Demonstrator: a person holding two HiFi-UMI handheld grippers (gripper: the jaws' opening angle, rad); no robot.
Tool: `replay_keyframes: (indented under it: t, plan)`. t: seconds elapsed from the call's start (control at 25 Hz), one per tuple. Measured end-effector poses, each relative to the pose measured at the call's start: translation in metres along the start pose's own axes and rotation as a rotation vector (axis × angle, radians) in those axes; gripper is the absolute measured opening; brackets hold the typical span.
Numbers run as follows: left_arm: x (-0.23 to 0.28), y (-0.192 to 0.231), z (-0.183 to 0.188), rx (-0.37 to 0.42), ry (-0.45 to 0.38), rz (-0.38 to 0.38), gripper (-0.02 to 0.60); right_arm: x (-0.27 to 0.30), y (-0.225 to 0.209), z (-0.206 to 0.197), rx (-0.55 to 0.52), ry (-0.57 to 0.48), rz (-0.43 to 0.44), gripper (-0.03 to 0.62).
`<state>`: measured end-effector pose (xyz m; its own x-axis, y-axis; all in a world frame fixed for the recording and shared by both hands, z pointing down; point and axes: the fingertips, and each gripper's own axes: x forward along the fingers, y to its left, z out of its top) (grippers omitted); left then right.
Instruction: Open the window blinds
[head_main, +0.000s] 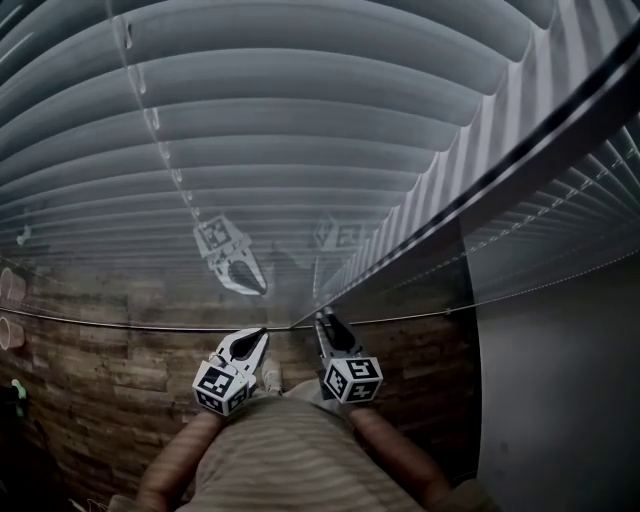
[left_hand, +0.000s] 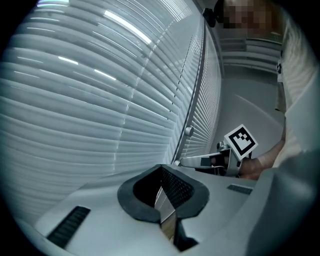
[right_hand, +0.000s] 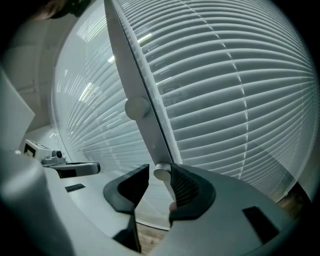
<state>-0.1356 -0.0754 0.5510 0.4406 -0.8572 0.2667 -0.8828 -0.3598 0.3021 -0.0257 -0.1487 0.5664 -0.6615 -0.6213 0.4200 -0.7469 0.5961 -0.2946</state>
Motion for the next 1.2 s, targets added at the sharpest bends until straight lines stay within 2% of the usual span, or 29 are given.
replay_keyframes:
  t: [0.36, 0.52, 0.8, 0.96, 1.08, 1.2]
  plan:
    - [-0.008, 0.002, 0.002, -0.004, -0.004, 0.024, 0.012, 0.008, -0.005, -0.004, 0.033, 0.025, -0.04, 0.12]
    - [-0.011, -0.005, -0.002, 0.003, 0.01, 0.009, 0.012, 0.007, -0.006, -0.004, 0.015, 0.023, -0.07, 0.12]
    - [-0.019, -0.007, -0.008, 0.002, 0.024, 0.005, 0.012, 0.006, -0.006, -0.005, -0.006, 0.012, -0.071, 0.12]
    - [-0.017, -0.012, -0.013, 0.003, 0.034, -0.01, 0.012, 0.006, -0.004, -0.004, -0.108, 0.021, -0.079, 0.12]
    - [-0.016, -0.018, -0.013, 0.007, 0.038, -0.025, 0.012, 0.005, 0.0, -0.003, -0.265, 0.048, -0.121, 0.118]
    - [-0.018, -0.02, -0.014, 0.003, 0.037, -0.028, 0.012, 0.005, 0.005, -0.004, -0.468, 0.087, -0.19, 0.117]
